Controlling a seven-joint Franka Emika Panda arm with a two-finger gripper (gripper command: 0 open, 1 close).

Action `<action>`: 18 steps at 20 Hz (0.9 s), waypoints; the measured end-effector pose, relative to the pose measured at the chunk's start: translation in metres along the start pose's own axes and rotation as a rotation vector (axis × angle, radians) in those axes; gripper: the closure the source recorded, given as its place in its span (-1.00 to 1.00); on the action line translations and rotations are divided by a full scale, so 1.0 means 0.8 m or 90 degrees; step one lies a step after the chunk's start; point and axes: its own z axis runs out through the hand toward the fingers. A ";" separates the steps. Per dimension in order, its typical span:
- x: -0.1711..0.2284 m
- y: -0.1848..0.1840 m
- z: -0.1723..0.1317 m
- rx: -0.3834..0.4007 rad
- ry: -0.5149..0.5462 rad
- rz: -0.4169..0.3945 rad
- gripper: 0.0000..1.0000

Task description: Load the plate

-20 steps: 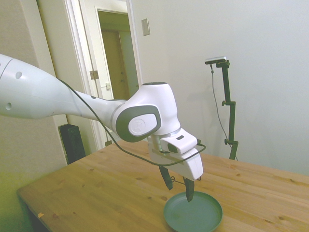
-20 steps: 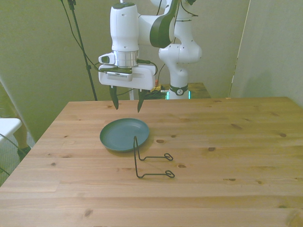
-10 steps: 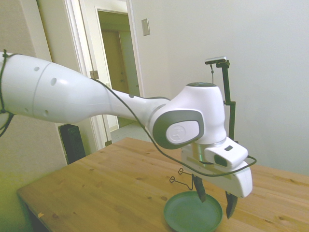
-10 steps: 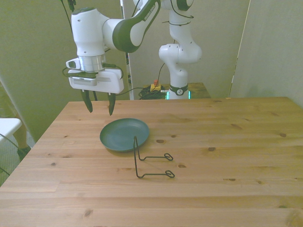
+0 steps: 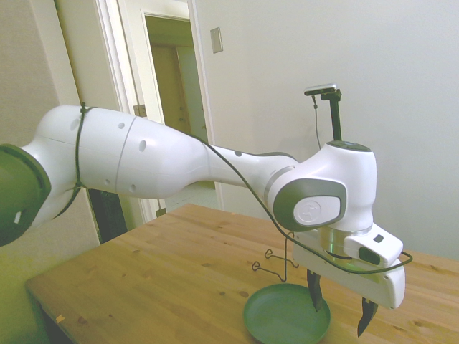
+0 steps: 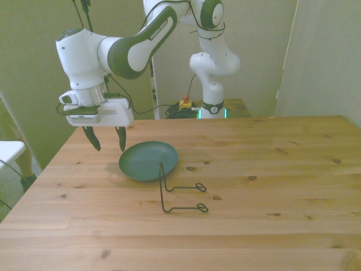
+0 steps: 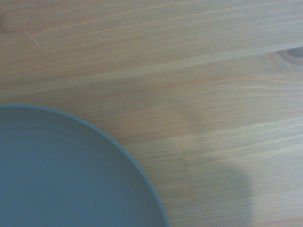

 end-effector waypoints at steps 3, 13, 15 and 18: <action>-0.001 -0.009 0.014 0.000 -0.038 -0.022 -1.00; 0.005 -0.026 0.052 -0.009 -0.124 -0.057 1.00; 0.010 -0.028 0.052 -0.009 -0.121 -0.059 1.00; 0.010 -0.029 0.054 -0.008 -0.122 -0.060 1.00</action>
